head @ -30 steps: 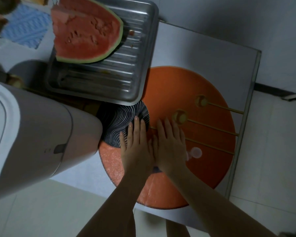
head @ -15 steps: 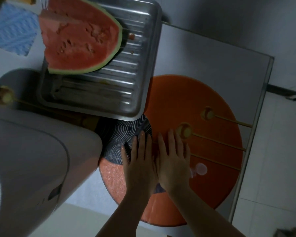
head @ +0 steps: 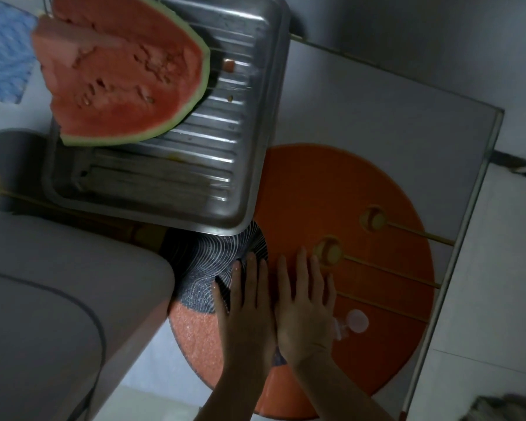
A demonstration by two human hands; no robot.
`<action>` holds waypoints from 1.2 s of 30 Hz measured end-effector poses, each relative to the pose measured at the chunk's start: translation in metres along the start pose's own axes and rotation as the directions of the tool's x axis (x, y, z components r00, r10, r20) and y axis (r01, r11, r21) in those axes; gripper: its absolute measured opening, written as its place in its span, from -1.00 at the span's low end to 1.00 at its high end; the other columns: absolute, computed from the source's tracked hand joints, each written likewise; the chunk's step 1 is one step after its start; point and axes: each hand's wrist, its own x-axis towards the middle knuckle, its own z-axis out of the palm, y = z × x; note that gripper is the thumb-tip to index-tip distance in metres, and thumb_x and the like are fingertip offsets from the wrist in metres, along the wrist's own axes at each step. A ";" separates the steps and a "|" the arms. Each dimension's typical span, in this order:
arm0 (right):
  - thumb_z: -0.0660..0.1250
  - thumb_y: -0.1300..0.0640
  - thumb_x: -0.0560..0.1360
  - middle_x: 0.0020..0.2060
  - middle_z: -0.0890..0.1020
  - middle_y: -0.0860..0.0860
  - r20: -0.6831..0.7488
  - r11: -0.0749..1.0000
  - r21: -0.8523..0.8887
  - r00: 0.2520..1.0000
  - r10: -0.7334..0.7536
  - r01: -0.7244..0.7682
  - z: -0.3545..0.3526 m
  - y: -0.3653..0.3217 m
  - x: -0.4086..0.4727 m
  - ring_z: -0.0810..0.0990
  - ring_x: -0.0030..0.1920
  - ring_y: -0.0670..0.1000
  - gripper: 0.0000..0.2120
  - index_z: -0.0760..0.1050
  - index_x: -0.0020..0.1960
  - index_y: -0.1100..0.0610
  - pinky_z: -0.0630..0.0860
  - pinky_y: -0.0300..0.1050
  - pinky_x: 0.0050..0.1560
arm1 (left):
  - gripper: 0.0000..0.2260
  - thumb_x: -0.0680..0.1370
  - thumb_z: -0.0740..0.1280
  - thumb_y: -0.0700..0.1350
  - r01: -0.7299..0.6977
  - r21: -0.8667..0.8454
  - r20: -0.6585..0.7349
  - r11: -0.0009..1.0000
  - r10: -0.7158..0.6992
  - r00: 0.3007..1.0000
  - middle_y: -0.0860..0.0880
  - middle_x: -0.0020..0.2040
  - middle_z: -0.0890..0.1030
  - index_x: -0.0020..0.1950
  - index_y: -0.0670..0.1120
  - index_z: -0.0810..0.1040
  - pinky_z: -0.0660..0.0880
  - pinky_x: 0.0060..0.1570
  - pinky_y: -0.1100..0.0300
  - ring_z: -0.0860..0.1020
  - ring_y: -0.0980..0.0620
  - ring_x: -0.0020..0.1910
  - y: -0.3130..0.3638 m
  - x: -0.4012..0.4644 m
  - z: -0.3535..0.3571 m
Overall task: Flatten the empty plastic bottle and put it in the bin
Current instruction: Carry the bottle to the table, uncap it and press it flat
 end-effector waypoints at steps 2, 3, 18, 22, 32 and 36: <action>0.07 0.04 0.45 0.30 0.50 0.23 -0.020 1.000 0.005 1.000 0.001 -0.001 0.002 -0.001 0.000 0.50 0.27 0.26 -0.54 0.36 0.32 0.11 0.45 0.36 0.14 | -0.45 0.48 0.07 -0.07 0.009 -0.009 -0.012 1.000 -0.009 1.000 -0.17 0.48 0.19 0.46 -0.18 0.13 0.27 0.28 -0.33 0.23 -0.21 0.43 0.001 0.000 0.000; 0.07 0.04 0.45 0.30 0.50 0.23 -0.028 1.000 0.004 1.000 0.001 -0.001 0.003 -0.001 0.001 0.50 0.27 0.26 -0.54 0.35 0.32 0.11 0.45 0.36 0.13 | -0.45 0.48 0.06 -0.07 0.011 -0.012 -0.018 1.000 -0.011 1.000 -0.16 0.47 0.19 0.46 -0.18 0.13 0.28 0.28 -0.33 0.23 -0.21 0.43 0.001 0.001 -0.001; 0.27 0.00 0.44 0.34 0.45 0.24 -0.016 1.000 -0.008 1.000 -0.020 0.020 -0.001 0.002 -0.005 0.45 0.32 0.26 -0.46 0.29 0.37 0.13 0.44 0.32 0.19 | -0.45 0.53 0.20 -0.03 0.017 0.040 -0.015 0.999 -0.017 1.000 -0.15 0.49 0.19 0.47 -0.16 0.14 0.16 0.30 -0.36 0.23 -0.18 0.44 0.003 -0.002 -0.008; 0.41 -0.05 0.37 0.40 0.38 0.22 0.022 0.999 -0.004 0.999 -0.038 0.038 -0.005 0.004 -0.007 0.37 0.39 0.23 -0.31 0.25 0.41 0.10 0.39 0.29 0.28 | -0.38 0.49 0.32 0.00 0.042 0.060 -0.001 0.997 -0.042 0.999 -0.15 0.49 0.21 0.47 -0.15 0.16 0.18 0.31 -0.35 0.25 -0.16 0.44 0.004 -0.006 -0.014; 0.02 -0.17 0.53 0.42 0.35 0.21 -0.112 0.994 0.099 0.993 -0.025 0.036 -0.015 0.009 -0.035 0.34 0.41 0.18 -0.43 0.27 0.42 0.14 0.33 0.22 0.34 | -0.52 0.58 -0.04 0.04 0.050 -0.065 -0.187 0.997 -0.061 0.981 -0.16 0.45 0.31 0.41 -0.15 0.31 0.05 0.32 -0.36 0.30 -0.18 0.41 0.004 -0.021 -0.031; 0.25 -0.12 0.48 0.38 0.41 0.21 -0.095 0.999 -0.026 0.995 -0.038 0.035 0.001 0.010 -0.043 0.40 0.38 0.16 -0.42 0.32 0.39 0.15 0.37 0.20 0.31 | -0.51 0.57 -0.02 0.05 0.034 -0.006 -0.143 0.999 -0.034 0.989 -0.17 0.46 0.29 0.42 -0.17 0.28 0.06 0.33 -0.34 0.24 -0.19 0.44 0.007 -0.028 -0.023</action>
